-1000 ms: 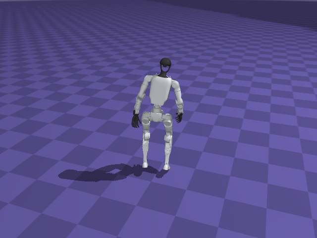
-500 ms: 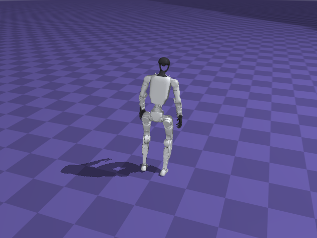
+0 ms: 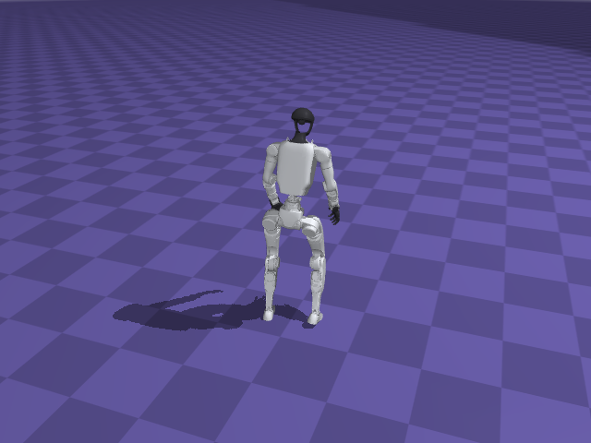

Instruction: Sport exercise

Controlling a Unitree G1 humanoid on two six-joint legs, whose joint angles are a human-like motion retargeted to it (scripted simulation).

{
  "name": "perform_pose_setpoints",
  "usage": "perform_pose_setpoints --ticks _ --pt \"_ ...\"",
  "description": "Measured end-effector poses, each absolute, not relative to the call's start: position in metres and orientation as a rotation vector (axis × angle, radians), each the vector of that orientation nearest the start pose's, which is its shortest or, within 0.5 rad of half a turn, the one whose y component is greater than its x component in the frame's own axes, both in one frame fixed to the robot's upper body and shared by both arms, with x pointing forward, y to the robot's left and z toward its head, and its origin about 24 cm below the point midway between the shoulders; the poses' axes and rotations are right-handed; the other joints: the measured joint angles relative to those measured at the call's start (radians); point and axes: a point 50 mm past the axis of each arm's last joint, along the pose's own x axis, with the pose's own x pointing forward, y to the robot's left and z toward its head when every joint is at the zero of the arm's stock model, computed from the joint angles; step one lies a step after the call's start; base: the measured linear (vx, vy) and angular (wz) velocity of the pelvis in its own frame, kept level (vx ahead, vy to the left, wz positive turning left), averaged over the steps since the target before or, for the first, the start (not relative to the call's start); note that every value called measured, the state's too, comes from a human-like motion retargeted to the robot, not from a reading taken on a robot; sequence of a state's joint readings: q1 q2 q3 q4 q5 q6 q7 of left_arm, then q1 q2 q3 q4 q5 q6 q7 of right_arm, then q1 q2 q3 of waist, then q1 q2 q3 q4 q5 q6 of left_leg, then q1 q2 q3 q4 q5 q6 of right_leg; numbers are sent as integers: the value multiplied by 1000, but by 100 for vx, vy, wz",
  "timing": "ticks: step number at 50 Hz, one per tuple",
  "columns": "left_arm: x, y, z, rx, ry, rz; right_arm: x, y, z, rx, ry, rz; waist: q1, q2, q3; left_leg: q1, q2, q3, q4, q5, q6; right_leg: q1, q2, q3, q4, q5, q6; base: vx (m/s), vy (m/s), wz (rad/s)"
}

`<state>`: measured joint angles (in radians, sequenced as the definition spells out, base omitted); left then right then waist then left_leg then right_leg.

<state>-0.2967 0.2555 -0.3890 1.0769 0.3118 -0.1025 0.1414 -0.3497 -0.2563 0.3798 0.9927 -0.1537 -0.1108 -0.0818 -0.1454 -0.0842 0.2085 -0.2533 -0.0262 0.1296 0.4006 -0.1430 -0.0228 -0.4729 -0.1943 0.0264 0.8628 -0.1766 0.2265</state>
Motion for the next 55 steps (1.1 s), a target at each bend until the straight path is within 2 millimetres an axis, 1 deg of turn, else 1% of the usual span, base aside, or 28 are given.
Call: perform_pose_setpoints --ticks 2,3,5,8,13,15,16,21,27,28,32,33,39,47,55 --pt "222 188 -109 792 670 -273 259 -173 -81 -648 554 256 10 -2 -5 -16 -3 -1 33 -7 0 16 -1 13 -34 -27 -8 -4 -10 -19" --pt "217 189 -112 784 688 -279 258 -173 -83 -654 567 262 21 14 -8 -15 13 -7 28 -5 -4 35 16 5 -77 -30 -18 -5 -10 -25" --pt "205 189 -119 766 725 -286 252 -174 -89 -666 598 272 36 16 -7 -38 15 -9 80 -18 -4 47 14 1 -96 -65 -34 -7 -10 -21" --pt "194 192 -125 745 765 -279 246 -178 -95 -691 634 269 65 36 -3 -91 36 -24 189 -49 -12 60 23 -30 -117 -112 -66 -7 -10 -22" --pt "186 191 -129 726 789 -282 240 -191 -100 -744 680 226 117 104 20 -200 100 -65 404 -120 -38 71 79 -70 -139 -152 -112 -5 -9 -27" --pt "189 190 -128 718 788 -291 241 -199 -99 -761 691 198 141 148 25 -238 141 -76 457 -165 -41 90 125 -87 -204 -125 -125 -2 -7 -29" --pt "187 188 -129 714 795 -298 238 -201 -101 -765 703 192 145 156 25 -249 145 -75 479 -182 -41 86 129 -91 -195 -128 -128 -2 -6 -19" --pt "184 185 -132 703 819 -332 234 -208 -104 -764 741 179 157 183 17 -238 151 -61 441 -196 -36 116 143 -111 -280 -90 -128 0 -2 -3" --pt "172 184 -139 691 869 -360 226 -208 -110 -741 781 208 142 175 -2 -174 134 -37 319 -191 -16 138 125 -122 -306 -89 -118 1 0 0" --pt "172 185 -139 692 874 -364 226 -209 -110 -735 787 211 136 167 -5 -147 121 -30 269 -180 -11 152 116 -122 -330 -83 -114 7 3 2" --pt "167 186 -142 697 899 -377 216 -209 -116 -709 828 231 116 153 -18 -110 110 -14 222 -198 9 152 102 -118 -306 -100 -106 6 6 -1" --pt "168 188 -141 701 902 -379 215 -210 -117 -698 835 235 109 140 -19 -73 93 -6 158 -180 15 168 90 -115 -326 -95 -101 7 8 3" --pt "163 189 -144 719 925 -395 203 -200 -125 -635 868 268 78 107 -35 -29 62 23 105 -191 34 150 54 -101 -260 -113 -83 4 9 1" --pt "167 192 -142 771 917 -404 198 -193 -128 -593 875 295 45 54 -51 46 -5 52 -58 -126 45 116 -12 -90 -200 -101 -64 2 8 4" --pt "166 193 -142 795 909 -408 196 -193 -129 -588 877 293 45 30 -66 113 -36 68 -202 -58 53 121 -47 -123 -230 -68 -74 0 1 -1"
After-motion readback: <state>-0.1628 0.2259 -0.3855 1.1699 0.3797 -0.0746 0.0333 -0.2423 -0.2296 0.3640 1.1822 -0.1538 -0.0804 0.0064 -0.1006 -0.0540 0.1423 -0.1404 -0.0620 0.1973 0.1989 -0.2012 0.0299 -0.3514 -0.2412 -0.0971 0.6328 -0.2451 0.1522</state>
